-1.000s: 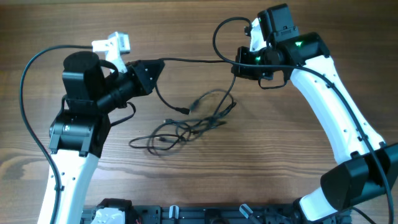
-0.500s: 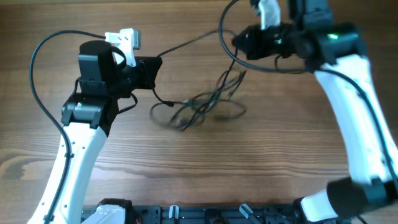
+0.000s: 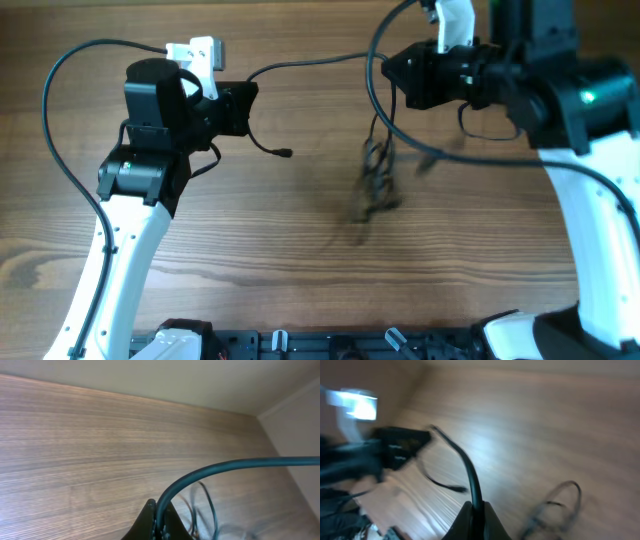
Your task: Untangle cables
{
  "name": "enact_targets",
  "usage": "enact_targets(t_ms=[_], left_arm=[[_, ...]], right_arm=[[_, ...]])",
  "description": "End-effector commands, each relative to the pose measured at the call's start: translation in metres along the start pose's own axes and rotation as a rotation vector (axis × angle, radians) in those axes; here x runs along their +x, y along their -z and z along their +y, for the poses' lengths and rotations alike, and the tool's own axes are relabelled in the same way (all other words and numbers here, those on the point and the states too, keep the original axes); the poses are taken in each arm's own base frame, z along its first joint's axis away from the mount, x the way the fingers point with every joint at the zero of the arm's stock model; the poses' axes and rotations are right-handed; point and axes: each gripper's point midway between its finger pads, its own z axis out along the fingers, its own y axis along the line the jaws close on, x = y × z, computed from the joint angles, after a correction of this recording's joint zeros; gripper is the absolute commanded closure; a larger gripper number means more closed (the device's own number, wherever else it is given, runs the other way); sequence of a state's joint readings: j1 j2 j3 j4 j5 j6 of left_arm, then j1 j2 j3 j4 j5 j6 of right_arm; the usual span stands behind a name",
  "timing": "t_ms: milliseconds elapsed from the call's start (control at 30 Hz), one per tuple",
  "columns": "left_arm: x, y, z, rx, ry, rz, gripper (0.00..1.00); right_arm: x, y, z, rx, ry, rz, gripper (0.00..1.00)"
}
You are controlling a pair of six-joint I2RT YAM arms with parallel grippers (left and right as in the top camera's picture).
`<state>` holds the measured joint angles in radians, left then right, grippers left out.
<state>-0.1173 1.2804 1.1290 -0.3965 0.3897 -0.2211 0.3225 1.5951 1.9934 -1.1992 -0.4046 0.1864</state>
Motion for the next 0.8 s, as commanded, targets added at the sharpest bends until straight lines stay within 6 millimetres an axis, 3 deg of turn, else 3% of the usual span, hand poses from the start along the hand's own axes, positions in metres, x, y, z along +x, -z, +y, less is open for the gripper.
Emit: enact_targets(t_ms=[0,133,267,367,400,567,633,767], left_arm=[[-0.002,-0.002,0.028,-0.119,0.003,-0.021,0.96],[-0.016,-0.001,0.023,-0.104,-0.017,-0.077,0.96],[-0.042,0.013,0.01,-0.07,-0.048,-0.184,0.96],[-0.064,0.034,-0.006,-0.035,-0.051,-0.284,0.96],[-0.071,0.044,-0.013,-0.023,-0.061,-0.32,0.96],[-0.092,0.09,-0.039,0.022,-0.092,-0.452,0.96],[-0.095,0.101,-0.043,0.026,-0.1,-0.478,0.96],[-0.094,0.101,-0.036,0.018,-0.051,-0.471,0.96]], right_arm=[[0.004,-0.03,-0.052,0.219,-0.116,0.062,0.95],[0.024,-0.077,-0.077,0.255,-0.161,0.198,0.94],[0.03,-0.112,-0.096,0.276,-0.178,0.247,0.88],[0.03,-0.13,-0.105,0.278,-0.182,0.255,0.7],[0.03,-0.134,-0.107,0.279,-0.181,0.257,0.57],[0.028,-0.128,-0.112,0.303,-0.18,0.245,0.02],[0.029,-0.122,-0.117,0.312,-0.194,0.248,0.0],[0.034,-0.113,-0.13,0.315,-0.218,0.272,0.0]])
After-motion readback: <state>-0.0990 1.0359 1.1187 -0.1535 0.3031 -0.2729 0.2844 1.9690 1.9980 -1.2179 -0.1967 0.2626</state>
